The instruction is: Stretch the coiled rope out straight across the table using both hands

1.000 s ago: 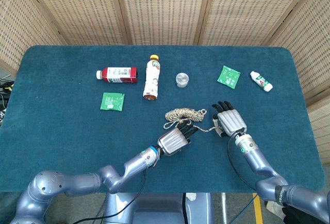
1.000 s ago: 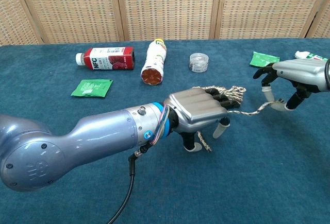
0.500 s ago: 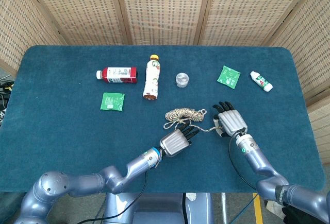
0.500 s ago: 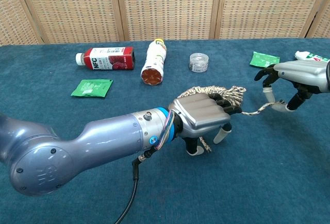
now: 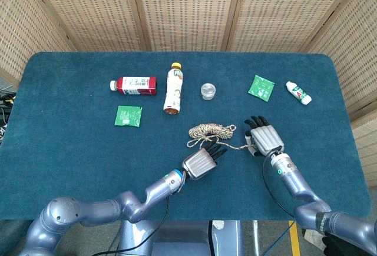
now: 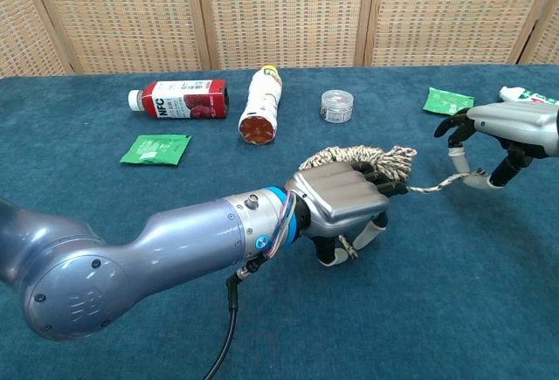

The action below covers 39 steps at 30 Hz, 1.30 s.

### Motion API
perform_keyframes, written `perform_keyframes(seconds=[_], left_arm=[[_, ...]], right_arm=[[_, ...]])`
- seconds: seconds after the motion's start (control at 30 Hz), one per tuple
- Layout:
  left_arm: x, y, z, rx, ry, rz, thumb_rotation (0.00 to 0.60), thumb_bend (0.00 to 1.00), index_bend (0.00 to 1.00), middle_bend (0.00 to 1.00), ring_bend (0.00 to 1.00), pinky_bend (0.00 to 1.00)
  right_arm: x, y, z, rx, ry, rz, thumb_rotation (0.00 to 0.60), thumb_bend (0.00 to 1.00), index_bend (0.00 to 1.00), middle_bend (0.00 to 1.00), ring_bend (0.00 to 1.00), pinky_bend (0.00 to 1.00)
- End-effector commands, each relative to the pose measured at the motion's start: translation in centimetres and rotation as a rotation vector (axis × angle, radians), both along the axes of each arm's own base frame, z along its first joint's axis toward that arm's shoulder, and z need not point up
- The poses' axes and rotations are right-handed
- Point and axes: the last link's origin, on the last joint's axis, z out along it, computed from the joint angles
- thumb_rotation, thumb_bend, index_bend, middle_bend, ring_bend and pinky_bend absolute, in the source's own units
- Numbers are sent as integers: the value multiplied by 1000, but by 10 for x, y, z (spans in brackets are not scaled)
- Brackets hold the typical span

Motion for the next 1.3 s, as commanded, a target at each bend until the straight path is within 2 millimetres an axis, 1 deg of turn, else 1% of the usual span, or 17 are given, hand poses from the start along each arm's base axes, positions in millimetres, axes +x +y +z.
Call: perform_keyframes(seconds=[0.03,0.23,0.5,0.73,0.87,0.93,1.03,1.13,1.23,1.3], left_arm=[[0,0,0,1,-6,0,600,357,598,0,0,0],[-2,0,1,4,-4,1,600,376,611,0,0,0],[-3,1,1,5,2,4,600,466,611,0,0,0],[-5,2,6,13,-6,8,600,487,652,0,0,0],[-12,6,20,31,-21,10,600,490,663,0,0,0],[-26,12,39,63,-19,8,600,495,669,0,0,0],[-41,19,59,94,-14,20,600,505,673,0,0,0],[-57,28,84,128,-21,48,600,507,675,0,0,0],[-68,31,103,141,-38,72,600,507,675,0,0,0],[-78,34,120,161,-48,83,600,507,675,0,0,0]], right_arm=[[0,0,0,-1,1,2,600,507,706,133,0,0],[0,1,0,0,1,2,600,506,706,133,0,0],[1,1,1,-3,4,5,600,507,706,134,0,0],[1,1,1,-5,2,4,600,507,706,134,0,0],[1,1,3,-12,0,2,600,507,708,136,0,0],[1,1,6,-22,0,6,600,507,709,139,0,0],[2,0,8,-30,-1,9,600,507,709,141,0,0],[5,0,11,-37,3,13,600,507,709,142,0,0],[6,1,12,-41,9,12,600,509,710,143,0,0],[6,1,13,-46,16,10,600,509,712,144,0,0]])
